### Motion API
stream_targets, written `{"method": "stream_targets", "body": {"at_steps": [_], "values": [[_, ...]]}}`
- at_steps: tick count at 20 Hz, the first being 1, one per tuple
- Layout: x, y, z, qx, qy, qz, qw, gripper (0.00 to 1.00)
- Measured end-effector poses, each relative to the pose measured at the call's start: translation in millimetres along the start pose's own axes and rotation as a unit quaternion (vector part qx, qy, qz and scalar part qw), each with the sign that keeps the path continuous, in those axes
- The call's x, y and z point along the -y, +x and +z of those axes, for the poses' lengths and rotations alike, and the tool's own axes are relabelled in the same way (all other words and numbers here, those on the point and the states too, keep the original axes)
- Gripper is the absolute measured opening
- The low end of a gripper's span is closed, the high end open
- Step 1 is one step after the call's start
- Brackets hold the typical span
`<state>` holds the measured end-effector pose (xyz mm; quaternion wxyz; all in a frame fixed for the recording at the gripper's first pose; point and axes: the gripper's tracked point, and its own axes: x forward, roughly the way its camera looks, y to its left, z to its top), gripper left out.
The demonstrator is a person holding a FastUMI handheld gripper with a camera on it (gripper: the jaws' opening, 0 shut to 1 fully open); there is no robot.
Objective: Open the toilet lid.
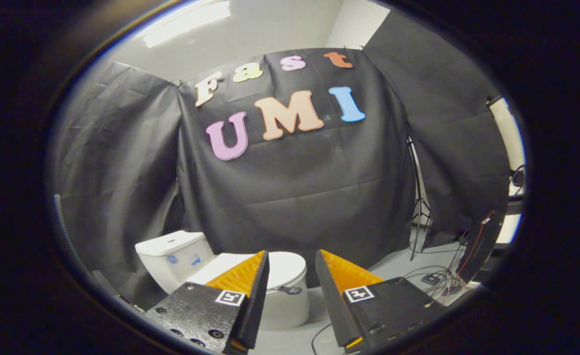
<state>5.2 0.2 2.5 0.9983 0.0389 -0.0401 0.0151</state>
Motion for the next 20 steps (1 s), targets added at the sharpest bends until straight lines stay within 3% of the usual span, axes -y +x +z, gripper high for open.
{"method": "stream_targets", "body": {"at_steps": [6, 11, 20], "values": [[-19, 7, 35, 0.018, 0.029, -0.009, 0.999, 0.59], [-39, 23, 62, 0.021, 0.056, -0.046, 0.997, 0.59], [-76, 105, 78, 0.071, 0.152, -0.061, 0.984, 0.59]]}}
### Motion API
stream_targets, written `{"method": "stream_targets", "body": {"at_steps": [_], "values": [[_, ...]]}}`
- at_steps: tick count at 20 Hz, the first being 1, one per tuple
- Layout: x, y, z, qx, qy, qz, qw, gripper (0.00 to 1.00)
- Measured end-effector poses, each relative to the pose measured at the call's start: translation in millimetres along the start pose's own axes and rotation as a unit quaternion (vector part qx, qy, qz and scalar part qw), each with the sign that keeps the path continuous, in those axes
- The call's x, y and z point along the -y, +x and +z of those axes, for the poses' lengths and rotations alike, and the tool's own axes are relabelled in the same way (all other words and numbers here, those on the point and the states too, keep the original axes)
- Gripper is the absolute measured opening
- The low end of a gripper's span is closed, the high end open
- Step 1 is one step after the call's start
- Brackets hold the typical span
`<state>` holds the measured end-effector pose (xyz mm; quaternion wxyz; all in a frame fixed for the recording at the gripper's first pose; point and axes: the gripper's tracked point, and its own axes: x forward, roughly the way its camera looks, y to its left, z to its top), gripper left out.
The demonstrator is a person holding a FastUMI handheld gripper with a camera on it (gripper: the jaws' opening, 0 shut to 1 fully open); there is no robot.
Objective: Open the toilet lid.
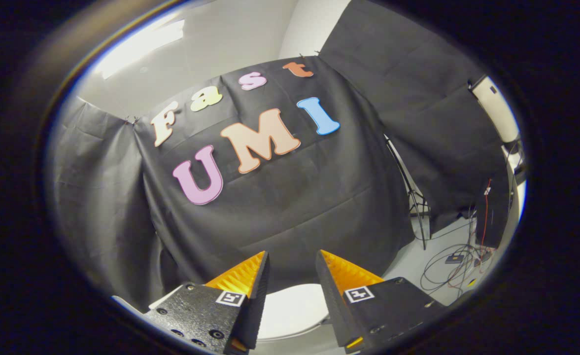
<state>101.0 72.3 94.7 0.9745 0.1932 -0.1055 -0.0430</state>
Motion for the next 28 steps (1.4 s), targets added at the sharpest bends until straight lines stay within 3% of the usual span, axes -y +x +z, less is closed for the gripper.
{"method": "stream_targets", "body": {"at_steps": [6, 13, 16, 21, 28], "values": [[-8, 50, -87, -0.050, 0.095, 0.003, 0.994, 0.59], [21, 68, -211, -0.129, 0.210, -0.014, 0.969, 0.59], [44, 67, -229, -0.111, 0.264, -0.033, 0.957, 0.55], [87, 75, -258, -0.110, 0.304, -0.083, 0.943, 0.54], [127, 88, -277, -0.122, 0.390, -0.085, 0.909, 0.54]]}}
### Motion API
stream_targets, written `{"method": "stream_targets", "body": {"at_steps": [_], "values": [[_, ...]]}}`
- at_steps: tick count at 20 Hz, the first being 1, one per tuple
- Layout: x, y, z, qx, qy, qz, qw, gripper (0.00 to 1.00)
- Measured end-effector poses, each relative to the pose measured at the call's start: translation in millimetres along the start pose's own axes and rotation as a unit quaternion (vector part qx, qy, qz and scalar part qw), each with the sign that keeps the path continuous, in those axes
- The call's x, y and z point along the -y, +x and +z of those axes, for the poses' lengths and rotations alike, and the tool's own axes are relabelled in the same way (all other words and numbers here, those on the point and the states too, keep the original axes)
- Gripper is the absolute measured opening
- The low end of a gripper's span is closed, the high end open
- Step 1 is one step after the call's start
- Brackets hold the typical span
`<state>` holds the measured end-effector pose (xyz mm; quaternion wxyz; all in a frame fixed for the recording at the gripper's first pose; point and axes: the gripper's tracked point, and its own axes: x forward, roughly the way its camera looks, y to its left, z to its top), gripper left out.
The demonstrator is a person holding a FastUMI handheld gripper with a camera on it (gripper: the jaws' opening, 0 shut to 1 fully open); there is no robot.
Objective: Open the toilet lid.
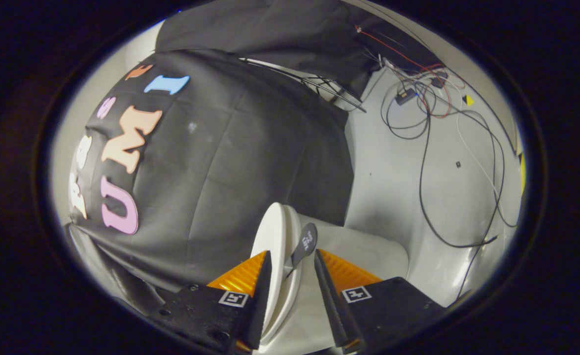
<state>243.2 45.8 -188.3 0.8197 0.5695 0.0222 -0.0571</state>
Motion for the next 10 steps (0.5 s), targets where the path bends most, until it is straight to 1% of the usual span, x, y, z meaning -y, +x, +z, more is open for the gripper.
{"method": "stream_targets", "body": {"at_steps": [1, 4, 6, 8, 9, 10], "values": [[0, 4, 4, -0.001, 0.009, 0.011, 1.000, 0.54], [0, 17, 3, -0.027, 0.026, 0.021, 0.999, 0.54], [1, 23, 8, -0.034, 0.030, 0.026, 0.999, 0.44], [9, 27, 11, -0.037, 0.035, 0.014, 0.999, 0.36], [10, 29, 12, -0.037, 0.039, 0.010, 0.998, 0.23], [10, 29, 11, -0.037, 0.041, 0.003, 0.998, 0.18]]}}
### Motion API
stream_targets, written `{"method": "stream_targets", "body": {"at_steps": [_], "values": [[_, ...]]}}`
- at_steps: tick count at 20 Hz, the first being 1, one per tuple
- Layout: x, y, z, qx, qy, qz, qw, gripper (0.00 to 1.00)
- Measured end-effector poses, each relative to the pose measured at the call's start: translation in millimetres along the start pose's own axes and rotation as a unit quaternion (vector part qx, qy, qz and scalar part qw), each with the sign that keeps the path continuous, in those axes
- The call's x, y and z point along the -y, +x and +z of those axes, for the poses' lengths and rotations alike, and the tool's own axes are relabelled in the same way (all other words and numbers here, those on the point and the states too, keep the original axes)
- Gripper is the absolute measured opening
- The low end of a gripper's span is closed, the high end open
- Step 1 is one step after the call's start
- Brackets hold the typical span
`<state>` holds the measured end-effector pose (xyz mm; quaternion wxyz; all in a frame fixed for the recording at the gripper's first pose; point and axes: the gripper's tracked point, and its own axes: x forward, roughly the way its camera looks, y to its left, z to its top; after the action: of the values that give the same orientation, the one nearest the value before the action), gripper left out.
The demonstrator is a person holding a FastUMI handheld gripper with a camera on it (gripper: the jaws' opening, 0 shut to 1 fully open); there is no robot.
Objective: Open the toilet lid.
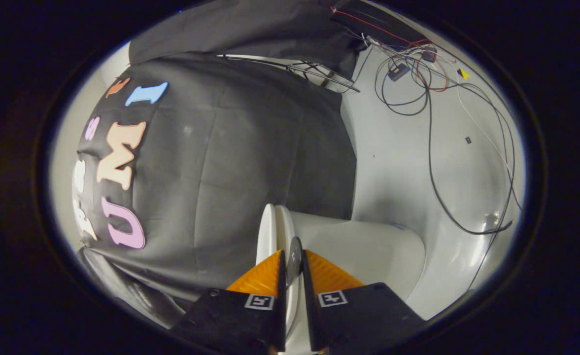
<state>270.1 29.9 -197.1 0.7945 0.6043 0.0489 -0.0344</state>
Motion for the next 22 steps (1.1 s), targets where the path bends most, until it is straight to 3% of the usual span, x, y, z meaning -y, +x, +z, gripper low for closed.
{"method": "stream_targets", "body": {"at_steps": [1, 4, 14, 19, 22], "values": [[2, 1, -1, 0.003, -0.004, -0.010, 1.000, 0.12], [-11, 3, -3, 0.004, -0.044, -0.026, 0.999, 0.06], [-65, -17, -2, 0.018, -0.150, -0.002, 0.989, 0.07], [-98, -24, -7, 0.012, -0.220, 0.007, 0.975, 0.06], [-130, -28, -14, 0.013, -0.256, 0.034, 0.966, 0.06]]}}
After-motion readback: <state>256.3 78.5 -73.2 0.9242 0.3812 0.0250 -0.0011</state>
